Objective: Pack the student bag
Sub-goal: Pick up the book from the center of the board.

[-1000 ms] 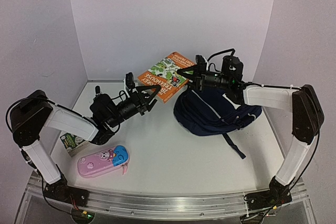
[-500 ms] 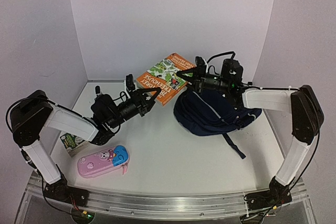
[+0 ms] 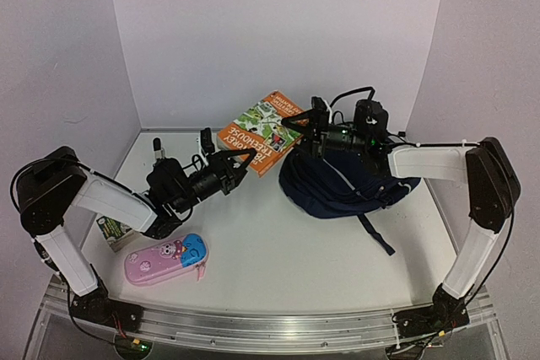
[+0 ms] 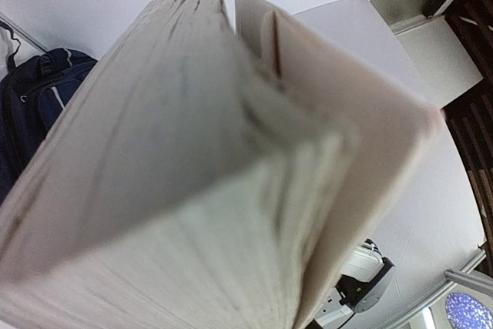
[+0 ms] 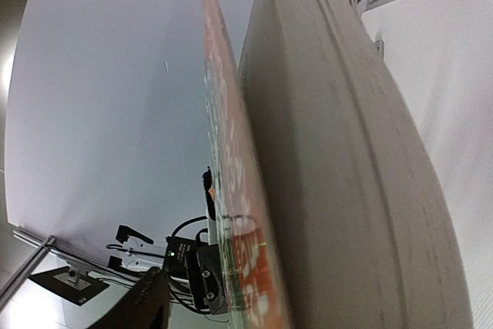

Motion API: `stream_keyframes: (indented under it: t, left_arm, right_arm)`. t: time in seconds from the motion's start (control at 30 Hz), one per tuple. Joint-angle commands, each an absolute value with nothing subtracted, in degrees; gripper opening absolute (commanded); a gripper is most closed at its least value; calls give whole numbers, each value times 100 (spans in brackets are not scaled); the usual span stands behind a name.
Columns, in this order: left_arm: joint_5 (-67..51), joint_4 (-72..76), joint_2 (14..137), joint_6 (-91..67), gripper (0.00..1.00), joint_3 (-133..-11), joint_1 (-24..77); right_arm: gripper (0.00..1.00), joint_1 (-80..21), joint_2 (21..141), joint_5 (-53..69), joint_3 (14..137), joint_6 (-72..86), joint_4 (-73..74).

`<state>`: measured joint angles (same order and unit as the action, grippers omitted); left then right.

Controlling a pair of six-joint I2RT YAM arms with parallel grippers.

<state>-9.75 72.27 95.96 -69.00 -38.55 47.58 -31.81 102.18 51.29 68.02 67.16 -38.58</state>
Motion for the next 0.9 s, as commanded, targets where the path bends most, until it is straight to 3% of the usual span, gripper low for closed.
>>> stream_keyframes:
  t: [0.0,0.1,0.23,0.87]
  left_arm:
    - [-599,8605,9336,-6735,0,-3845,4693]
    - [-566,8585,9302,-6685,0,-3797,4688]
    - [-443,8356,9279,-6727,0,-3737,4680]
    - [-143,7203,8881,-6499,0,-3634,4632]
  right_arm:
    - [76,-3146,9898,5201,6810,6532,-3946]
    - [90,-3089,9831,5138,6787,6347,-3719]
    - [98,-3004,9759,5100,6745,6156,-3449]
    - [98,-2467,9533,5045,6769,5283,-2407]
